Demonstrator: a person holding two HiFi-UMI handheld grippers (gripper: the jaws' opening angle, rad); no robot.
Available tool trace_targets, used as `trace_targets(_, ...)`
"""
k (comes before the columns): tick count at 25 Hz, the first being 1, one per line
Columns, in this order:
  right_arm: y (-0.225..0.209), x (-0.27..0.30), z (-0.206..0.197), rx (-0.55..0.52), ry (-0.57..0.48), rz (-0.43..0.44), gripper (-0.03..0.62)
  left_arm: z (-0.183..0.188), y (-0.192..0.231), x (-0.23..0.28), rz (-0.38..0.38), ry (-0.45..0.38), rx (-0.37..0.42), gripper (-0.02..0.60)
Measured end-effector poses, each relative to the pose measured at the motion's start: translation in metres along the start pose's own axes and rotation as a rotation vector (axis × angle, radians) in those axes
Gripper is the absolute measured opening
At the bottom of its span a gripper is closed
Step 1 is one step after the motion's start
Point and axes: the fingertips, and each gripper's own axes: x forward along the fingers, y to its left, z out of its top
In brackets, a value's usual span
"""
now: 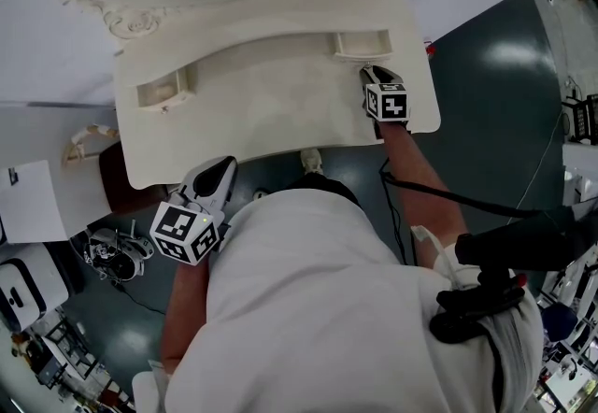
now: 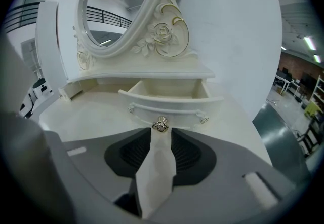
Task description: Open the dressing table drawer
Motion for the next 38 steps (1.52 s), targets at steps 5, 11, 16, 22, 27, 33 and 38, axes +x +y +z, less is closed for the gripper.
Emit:
trace_targets(5, 0.007, -0.015, -0.016, 0.026, 0.024, -0.007, 0.119, -0.003, 0.002, -0.012, -0.007, -0.004, 0.006, 0.003)
trace_targets(11, 0.032, -0.038, -0.033, 0.005, 0.048, 0.001, 0.049, -0.012, 0.005, -0.030, -0.014, -0.017, 0.008, 0.003)
trace_targets(16, 0.065, -0.057, -0.049, -0.013, 0.068, 0.036, 0.004, -0.023, 0.010, -0.046, -0.015, -0.024, 0.010, 0.003)
trace_targets(22, 0.111, -0.082, -0.065, -0.045, 0.088, 0.095, 0.002, -0.037, 0.014, -0.068, -0.017, -0.032, 0.011, 0.003)
trace_targets(27, 0.153, -0.105, -0.070, -0.090, 0.088, 0.147, 0.002, -0.054, 0.018, -0.087, -0.018, -0.028, 0.007, 0.003)
trace_targets(33, 0.203, -0.131, -0.071, -0.153, 0.058, 0.190, 0.000, -0.077, 0.024, -0.109, -0.026, -0.020, 0.002, 0.003)
trace_targets(38, 0.235, -0.149, -0.073, -0.183, 0.035, 0.206, 0.000, -0.096, 0.026, -0.127, -0.035, -0.013, 0.004, 0.003)
